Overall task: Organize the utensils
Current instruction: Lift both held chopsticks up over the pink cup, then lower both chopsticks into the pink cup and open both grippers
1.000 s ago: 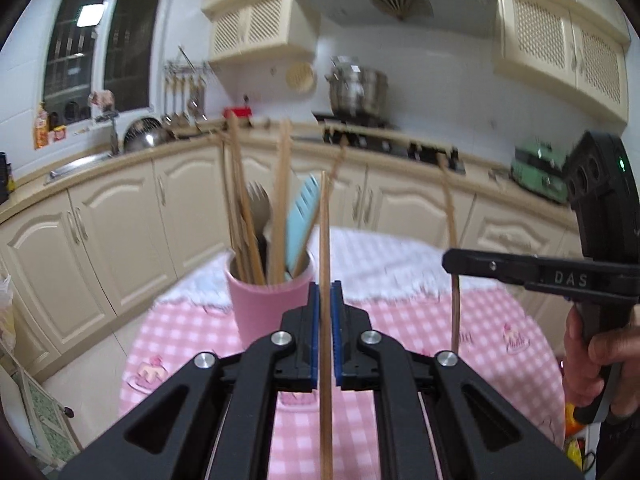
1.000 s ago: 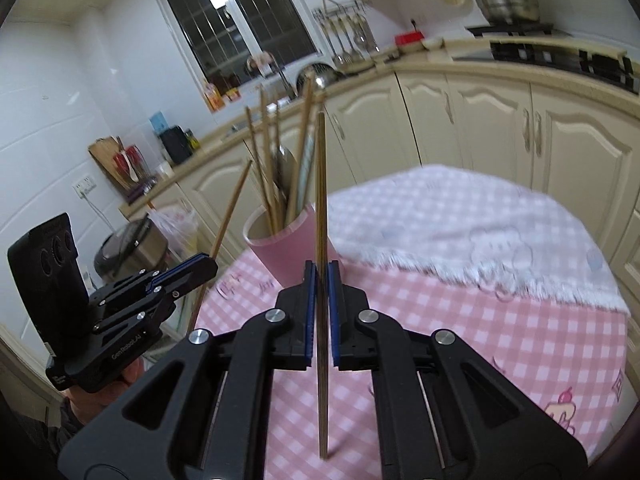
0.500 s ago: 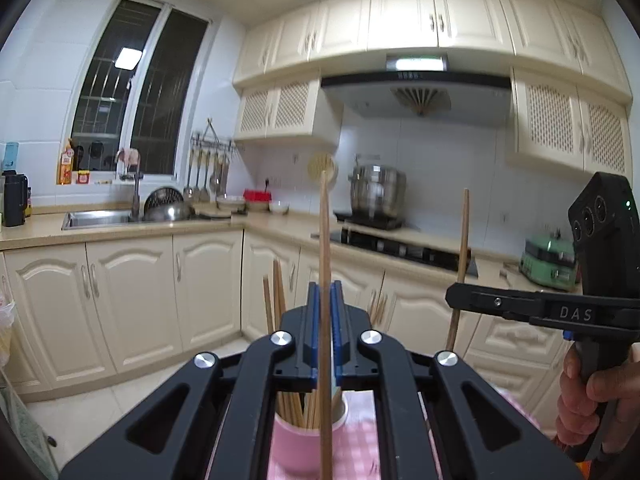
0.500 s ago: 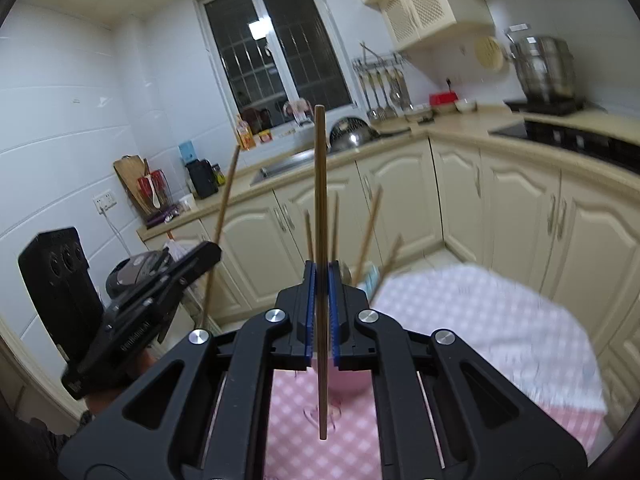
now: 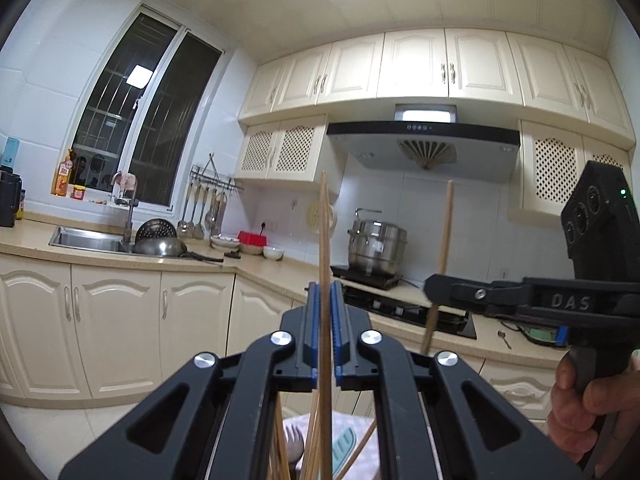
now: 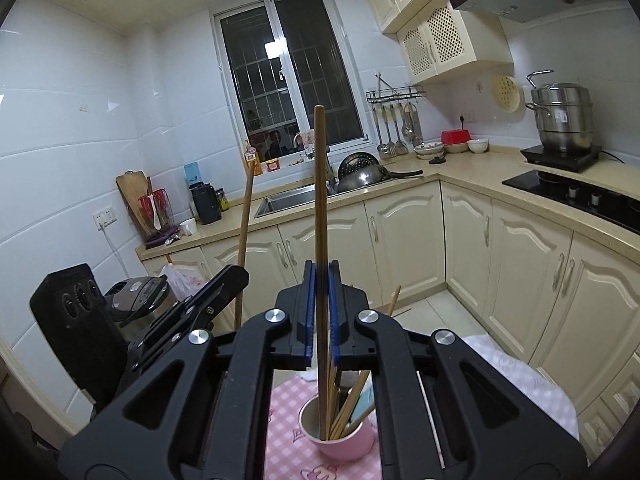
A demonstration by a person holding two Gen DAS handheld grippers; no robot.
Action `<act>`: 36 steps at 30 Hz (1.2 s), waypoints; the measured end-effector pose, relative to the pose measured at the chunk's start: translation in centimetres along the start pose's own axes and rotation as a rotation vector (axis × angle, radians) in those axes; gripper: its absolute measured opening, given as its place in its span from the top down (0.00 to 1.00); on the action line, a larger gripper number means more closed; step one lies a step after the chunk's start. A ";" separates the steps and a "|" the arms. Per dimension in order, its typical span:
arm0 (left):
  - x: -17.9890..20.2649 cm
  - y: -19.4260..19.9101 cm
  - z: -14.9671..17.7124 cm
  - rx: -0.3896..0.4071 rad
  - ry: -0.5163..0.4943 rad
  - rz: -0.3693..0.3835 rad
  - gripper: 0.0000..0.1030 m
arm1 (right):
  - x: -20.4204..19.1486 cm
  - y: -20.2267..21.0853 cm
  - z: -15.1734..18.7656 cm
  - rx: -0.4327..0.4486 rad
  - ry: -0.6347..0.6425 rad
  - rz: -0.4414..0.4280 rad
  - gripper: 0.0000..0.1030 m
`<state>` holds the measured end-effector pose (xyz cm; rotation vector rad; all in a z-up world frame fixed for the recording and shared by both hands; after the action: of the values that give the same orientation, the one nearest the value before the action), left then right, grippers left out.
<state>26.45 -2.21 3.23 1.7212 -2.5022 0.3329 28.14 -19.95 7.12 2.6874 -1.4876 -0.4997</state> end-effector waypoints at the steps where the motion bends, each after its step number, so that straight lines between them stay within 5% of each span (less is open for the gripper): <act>1: 0.0 -0.2 0.0 0.004 0.001 0.001 0.95 | 0.0 -0.5 -0.1 -0.002 -0.001 -0.001 0.94; 23: -2.5 -3.8 5.1 -0.025 0.055 0.007 0.95 | 0.6 -5.9 3.2 -0.101 -0.015 0.007 0.94; 24: -2.6 -3.9 5.4 -0.035 0.050 0.004 0.93 | 0.6 -6.1 3.4 -0.110 -0.015 0.006 0.93; 26: -2.8 -4.0 6.0 -0.061 0.047 0.001 0.70 | 0.8 -6.6 4.2 -0.140 -0.022 0.005 0.92; 27: -3.1 -3.5 6.2 -0.061 0.050 -0.011 0.43 | 1.1 -6.7 4.5 -0.152 -0.033 0.012 0.81; 28: -3.3 -3.0 6.1 -0.048 0.051 -0.023 0.27 | 1.3 -6.6 4.7 -0.155 -0.041 0.016 0.53; 30: -3.7 -1.9 5.7 -0.029 0.047 -0.035 0.22 | 2.0 -6.0 4.9 -0.134 -0.063 0.047 0.24; 33: -3.9 -1.0 5.1 -0.041 0.026 -0.060 0.10 | 2.9 -4.5 4.7 -0.095 -0.099 0.054 0.22; 36: -3.7 0.1 4.3 -0.057 0.002 -0.089 0.05 | 3.7 -3.1 4.4 -0.069 -0.123 0.075 0.07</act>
<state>27.95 0.25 -1.67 1.8021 -2.3994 0.2541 31.21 -20.77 1.38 2.5810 -1.5630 -0.7103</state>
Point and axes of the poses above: each gripper's, at about its wrist camera, not at the fingertips, and y roughly against the way its jaws point, x to its right, z to its underside, the point moved 3 cm from there along -y, roughly the way its jaws point, and after that the axes turned 6 degrees about x, right-handed, at the moved point
